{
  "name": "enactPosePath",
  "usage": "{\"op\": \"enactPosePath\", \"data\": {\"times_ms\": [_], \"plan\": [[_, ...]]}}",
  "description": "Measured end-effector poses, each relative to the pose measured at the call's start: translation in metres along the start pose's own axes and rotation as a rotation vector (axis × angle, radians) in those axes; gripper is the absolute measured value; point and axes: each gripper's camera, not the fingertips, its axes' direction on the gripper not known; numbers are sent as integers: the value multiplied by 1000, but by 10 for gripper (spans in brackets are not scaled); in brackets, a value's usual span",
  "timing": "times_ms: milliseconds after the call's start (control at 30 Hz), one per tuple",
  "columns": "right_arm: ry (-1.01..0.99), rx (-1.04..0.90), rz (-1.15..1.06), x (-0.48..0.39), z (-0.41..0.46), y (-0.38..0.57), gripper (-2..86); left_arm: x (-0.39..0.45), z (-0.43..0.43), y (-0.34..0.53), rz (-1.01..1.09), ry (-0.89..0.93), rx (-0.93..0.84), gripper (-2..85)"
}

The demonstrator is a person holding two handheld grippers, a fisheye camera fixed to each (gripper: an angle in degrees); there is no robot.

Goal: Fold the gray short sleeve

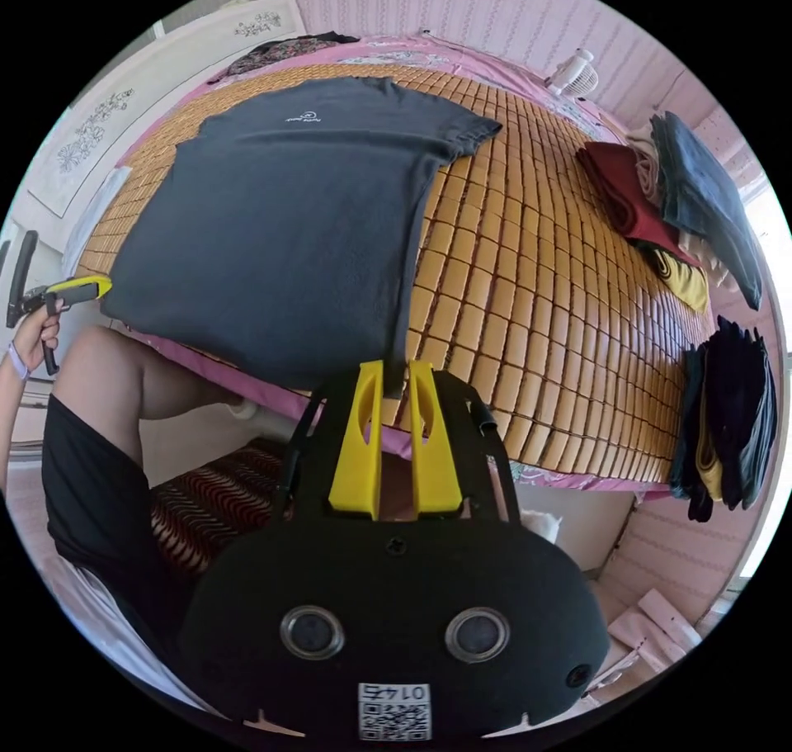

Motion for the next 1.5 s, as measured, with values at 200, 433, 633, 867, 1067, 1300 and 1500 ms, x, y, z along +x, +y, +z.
{"op": "enactPosePath", "data": {"times_ms": [200,433,633,867,1067,1300,1500], "plan": [[-31,3,1,-7,-2,-6,13,57,12,-17,89,-159,-36,0],[-57,-25,-75,-23,-5,0,-2,84,7,-36,83,-263,-45,-8],[49,-35,-125,-40,-2,6,3,97,3,-39,-13,-212,6,31],[-75,145,-5,-13,-23,26,4,190,-7,-27,283,-94,82,34],[-73,109,5,-11,-10,28,2,319,47,-24,593,-134,65,69],[-79,58,1,-9,6,31,3,368,101,-49,639,-268,25,21],[-115,41,17,3,13,36,0,344,79,-60,652,-40,-68,25]]}}
